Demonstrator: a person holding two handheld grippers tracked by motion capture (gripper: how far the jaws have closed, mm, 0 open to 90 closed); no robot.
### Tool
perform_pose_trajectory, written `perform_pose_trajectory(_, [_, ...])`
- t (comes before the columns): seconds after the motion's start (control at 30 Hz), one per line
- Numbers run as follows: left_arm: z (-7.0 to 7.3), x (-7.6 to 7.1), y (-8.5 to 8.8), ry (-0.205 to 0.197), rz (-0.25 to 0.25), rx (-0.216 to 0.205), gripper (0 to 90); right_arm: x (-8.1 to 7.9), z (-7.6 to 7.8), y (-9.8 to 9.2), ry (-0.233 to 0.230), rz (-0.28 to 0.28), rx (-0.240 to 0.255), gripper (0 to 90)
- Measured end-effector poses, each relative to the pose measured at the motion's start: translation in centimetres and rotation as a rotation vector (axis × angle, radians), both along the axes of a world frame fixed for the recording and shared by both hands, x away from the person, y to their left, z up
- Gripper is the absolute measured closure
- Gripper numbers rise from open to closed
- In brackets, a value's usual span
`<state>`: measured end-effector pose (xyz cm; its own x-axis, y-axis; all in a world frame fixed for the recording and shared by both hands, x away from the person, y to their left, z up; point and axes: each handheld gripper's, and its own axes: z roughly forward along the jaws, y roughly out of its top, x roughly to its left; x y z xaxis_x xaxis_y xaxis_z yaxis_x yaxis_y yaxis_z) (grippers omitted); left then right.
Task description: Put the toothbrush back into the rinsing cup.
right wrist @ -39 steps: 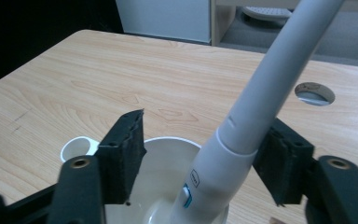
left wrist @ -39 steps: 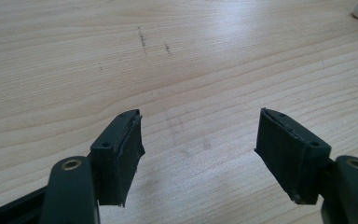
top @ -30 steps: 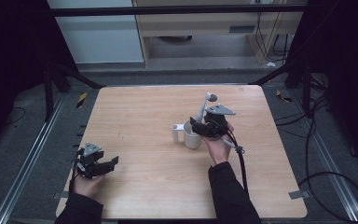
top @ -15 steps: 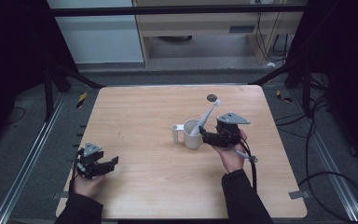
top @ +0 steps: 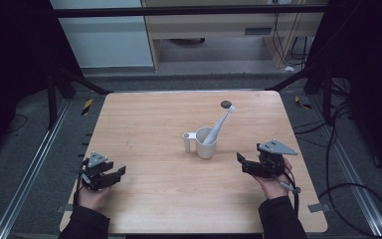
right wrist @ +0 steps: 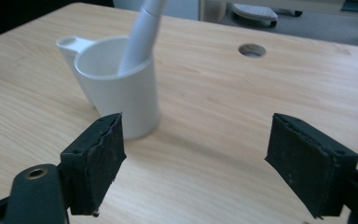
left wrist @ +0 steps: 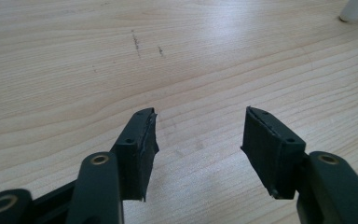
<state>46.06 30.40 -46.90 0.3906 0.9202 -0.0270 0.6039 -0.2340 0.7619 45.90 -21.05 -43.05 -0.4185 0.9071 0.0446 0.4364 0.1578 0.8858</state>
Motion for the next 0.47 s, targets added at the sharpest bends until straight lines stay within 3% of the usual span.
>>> perform_pose_trajectory(0.27, [0.0,0.0,-0.1,0.004,-0.010,-0.002,48.7,-1.7,-1.6,-3.2,0.022,-0.059,-0.025,22.4])
perform_pose_trajectory(0.47, [0.0,0.0,0.0,0.010,-0.010,-0.001,49.9,-2.4,-2.3,-4.5,0.028,-0.092,-0.055,22.8])
